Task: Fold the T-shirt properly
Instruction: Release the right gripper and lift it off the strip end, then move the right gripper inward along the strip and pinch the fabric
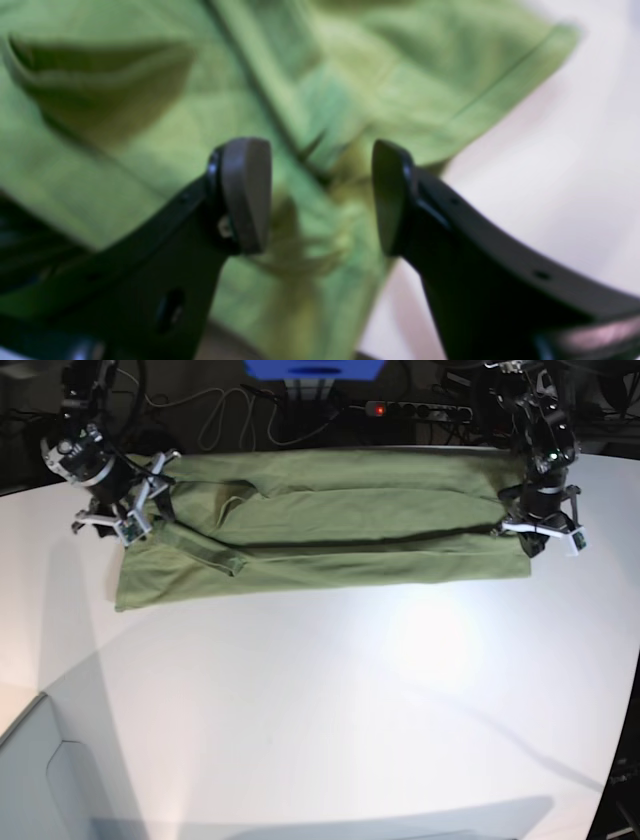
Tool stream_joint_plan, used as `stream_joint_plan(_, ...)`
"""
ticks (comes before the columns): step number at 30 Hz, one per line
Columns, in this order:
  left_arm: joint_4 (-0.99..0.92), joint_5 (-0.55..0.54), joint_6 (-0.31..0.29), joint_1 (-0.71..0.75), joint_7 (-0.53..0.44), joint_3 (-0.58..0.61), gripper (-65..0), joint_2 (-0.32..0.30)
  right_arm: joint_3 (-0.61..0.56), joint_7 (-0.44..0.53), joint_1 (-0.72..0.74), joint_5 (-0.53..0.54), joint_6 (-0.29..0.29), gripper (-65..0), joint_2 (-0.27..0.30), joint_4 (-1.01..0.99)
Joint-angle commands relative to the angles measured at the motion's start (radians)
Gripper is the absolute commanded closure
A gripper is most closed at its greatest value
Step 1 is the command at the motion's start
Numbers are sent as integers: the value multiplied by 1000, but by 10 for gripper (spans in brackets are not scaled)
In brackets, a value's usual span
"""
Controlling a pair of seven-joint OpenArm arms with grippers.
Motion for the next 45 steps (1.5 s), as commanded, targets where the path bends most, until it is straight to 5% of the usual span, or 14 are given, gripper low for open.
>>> stream_joint_plan(1,16,-4,0,-3,-24,-5,0,-11,17,22,4,15,14,-322,6,45)
stream_joint_plan(6,16,-4,0,-5,-24,-5,0,-11,10,14,50,15,14,-323,-36,134)
stream_joint_plan(12,16,-4,0,-6,-24,-3,0,-11,-48,-128,205,12,14,-295,-97,68)
stream_joint_plan(18,16,-4,0,-8,-24,-3,0,-11,-123,-144,322,10,14,0,-102,-79)
stream_joint_plan(28,18,-4,0,-5,-24,-3,0,-11,-132,-136,358,10,14,-1,-96,-237)
stream_joint_plan(45,88,-4,0,1,-24,-5,0,-10,-293,-138,138,10,14,-1,-27,-53)
